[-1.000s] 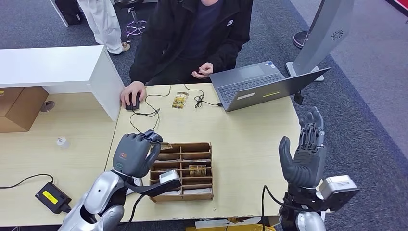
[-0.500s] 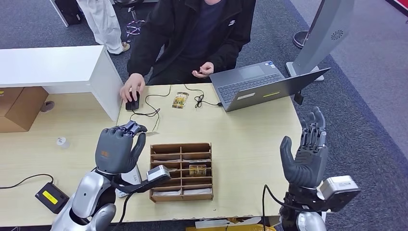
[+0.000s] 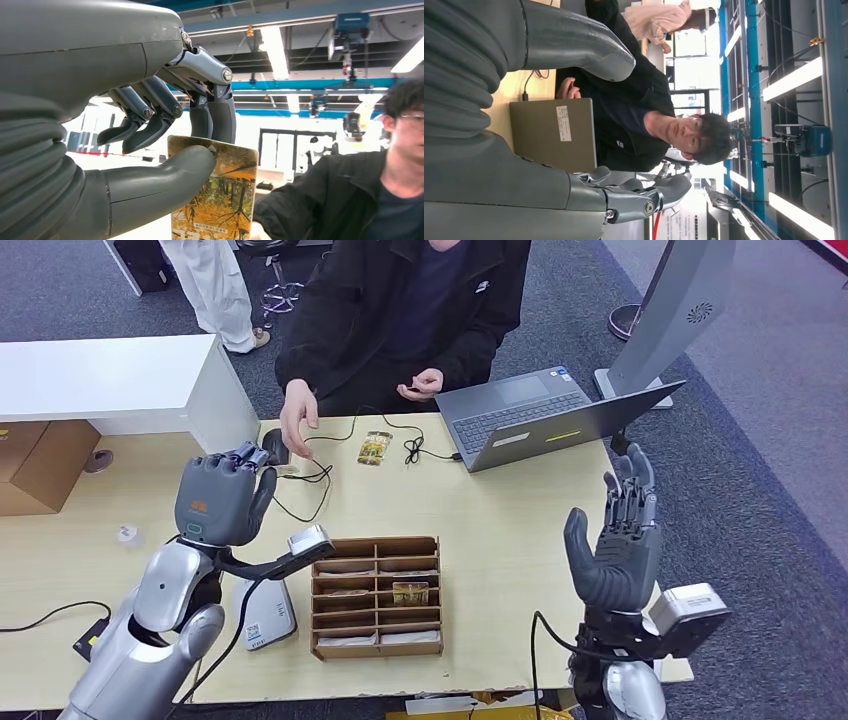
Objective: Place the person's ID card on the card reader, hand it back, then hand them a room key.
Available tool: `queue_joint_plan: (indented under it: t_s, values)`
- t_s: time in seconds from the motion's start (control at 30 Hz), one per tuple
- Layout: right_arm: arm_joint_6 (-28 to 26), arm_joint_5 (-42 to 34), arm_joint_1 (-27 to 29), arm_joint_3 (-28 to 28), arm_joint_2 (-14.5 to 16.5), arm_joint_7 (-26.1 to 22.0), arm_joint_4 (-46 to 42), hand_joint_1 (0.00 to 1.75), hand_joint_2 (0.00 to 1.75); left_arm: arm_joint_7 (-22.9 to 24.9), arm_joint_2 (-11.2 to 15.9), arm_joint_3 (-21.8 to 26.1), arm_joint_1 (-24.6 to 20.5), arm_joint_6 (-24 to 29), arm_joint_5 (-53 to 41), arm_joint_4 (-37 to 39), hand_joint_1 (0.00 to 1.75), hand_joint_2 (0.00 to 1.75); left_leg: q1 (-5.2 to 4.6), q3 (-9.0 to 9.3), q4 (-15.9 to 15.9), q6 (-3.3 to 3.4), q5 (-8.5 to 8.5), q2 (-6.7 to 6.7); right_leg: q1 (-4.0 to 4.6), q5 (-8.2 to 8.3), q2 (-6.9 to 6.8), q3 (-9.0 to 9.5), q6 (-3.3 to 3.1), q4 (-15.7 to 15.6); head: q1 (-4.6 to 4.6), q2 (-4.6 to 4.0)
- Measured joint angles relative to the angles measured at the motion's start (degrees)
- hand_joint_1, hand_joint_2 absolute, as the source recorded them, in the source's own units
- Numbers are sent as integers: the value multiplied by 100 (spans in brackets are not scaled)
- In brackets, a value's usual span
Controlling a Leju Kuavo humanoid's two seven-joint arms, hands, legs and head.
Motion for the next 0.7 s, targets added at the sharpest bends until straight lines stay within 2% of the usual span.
queue_joint_plan:
  t_s: [0.2,0.6,0.63,0.7]
  values:
    - [39,-26,-107,96,-7,5,114,0,175,-155,-100,-78,-292,-318,110,273,175,175,-1,0,0,0,0,0,-1,0,0,-2,0,-1,0,0]
    - [65,-90,-167,166,-9,20,234,0,175,-126,-362,-499,-572,-439,200,550,175,175,0,0,0,0,0,1,0,0,3,-4,0,-1,-1,0]
    - [64,-91,-166,168,-9,19,236,0,175,-115,-374,-523,-583,-444,229,563,140,175,0,0,0,0,0,1,0,0,3,-4,0,-1,-1,0]
    - [60,-93,-165,169,-10,19,236,0,175,-104,-391,-549,-598,-454,287,588,53,175,0,0,0,0,0,1,0,0,3,-5,0,-1,-1,0]
